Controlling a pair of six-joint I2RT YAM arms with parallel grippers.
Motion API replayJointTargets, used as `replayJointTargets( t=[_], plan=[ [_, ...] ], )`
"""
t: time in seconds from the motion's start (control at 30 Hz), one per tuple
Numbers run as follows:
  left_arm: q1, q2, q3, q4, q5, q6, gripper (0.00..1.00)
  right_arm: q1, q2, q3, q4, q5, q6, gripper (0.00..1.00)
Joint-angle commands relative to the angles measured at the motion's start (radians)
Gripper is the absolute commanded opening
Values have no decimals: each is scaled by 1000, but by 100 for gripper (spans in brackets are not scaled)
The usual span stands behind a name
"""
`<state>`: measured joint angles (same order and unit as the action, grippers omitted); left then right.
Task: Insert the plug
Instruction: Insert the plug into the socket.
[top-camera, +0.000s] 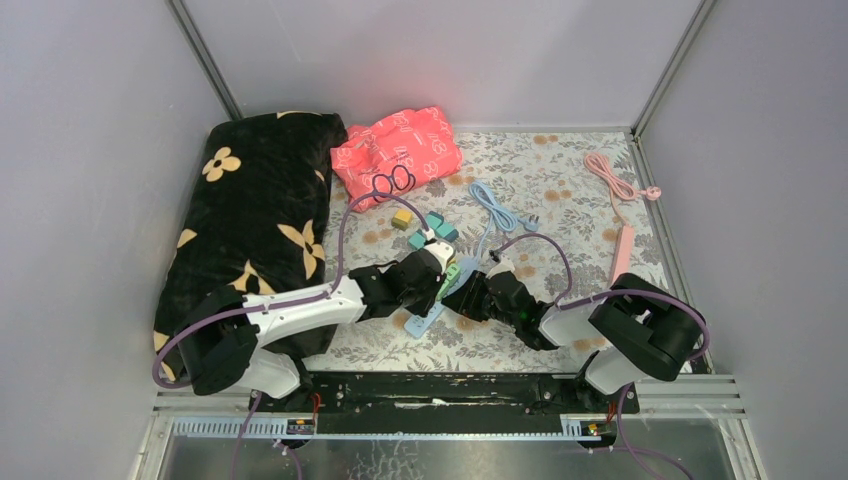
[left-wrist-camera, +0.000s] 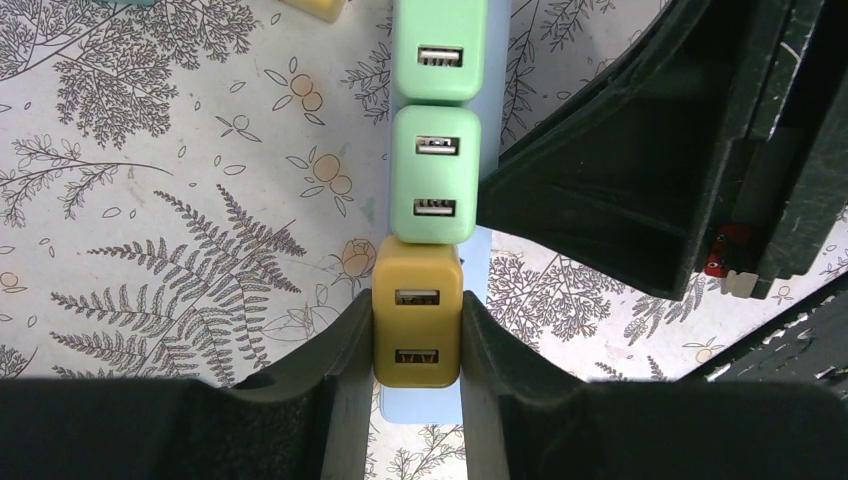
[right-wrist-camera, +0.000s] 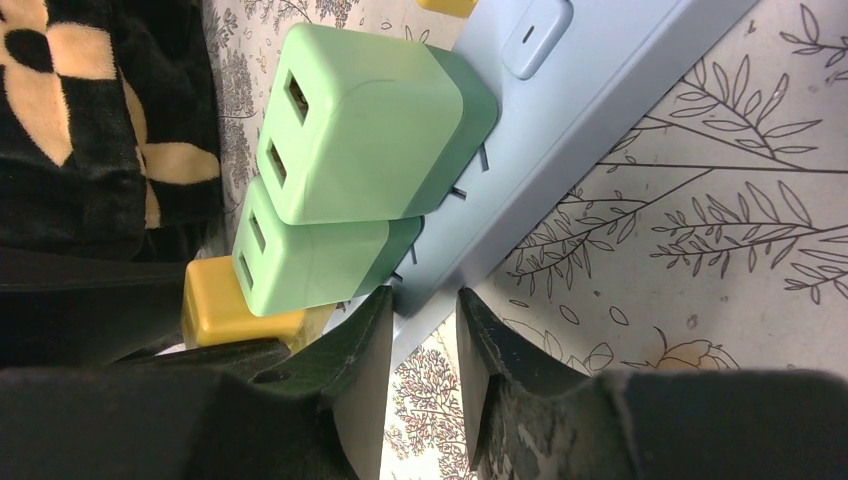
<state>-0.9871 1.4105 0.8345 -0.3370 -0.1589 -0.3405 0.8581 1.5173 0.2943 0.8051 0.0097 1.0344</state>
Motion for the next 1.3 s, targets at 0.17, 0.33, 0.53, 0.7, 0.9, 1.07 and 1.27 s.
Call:
replayJointTargets(
  t=[0.17,0.33,0.53,0.7,0.9,1.07,1.27],
  plan=[
    [3,-4,-19,4,-74,12,0,1,32,18,-32,-4,-14,35],
    [3,15,-39,35,-33,-6,0,2,37,18,-27,-7,-13,35],
    [2,44,-73,57,-8,-25,0,2,42,20,-23,-11,-15,35],
    [0,56,-98,75,16,-42,0,2,45,23,-18,-16,-27,34],
    [-2,80,-98,37,-4,-50,0,2,19,31,-68,2,-61,34],
    [-5,77,-96,3,-12,-53,0,2,15,38,-83,9,-74,34],
    [-30,101,-105,18,19,-60,0,1,31,41,-65,-6,-76,34]
  ],
)
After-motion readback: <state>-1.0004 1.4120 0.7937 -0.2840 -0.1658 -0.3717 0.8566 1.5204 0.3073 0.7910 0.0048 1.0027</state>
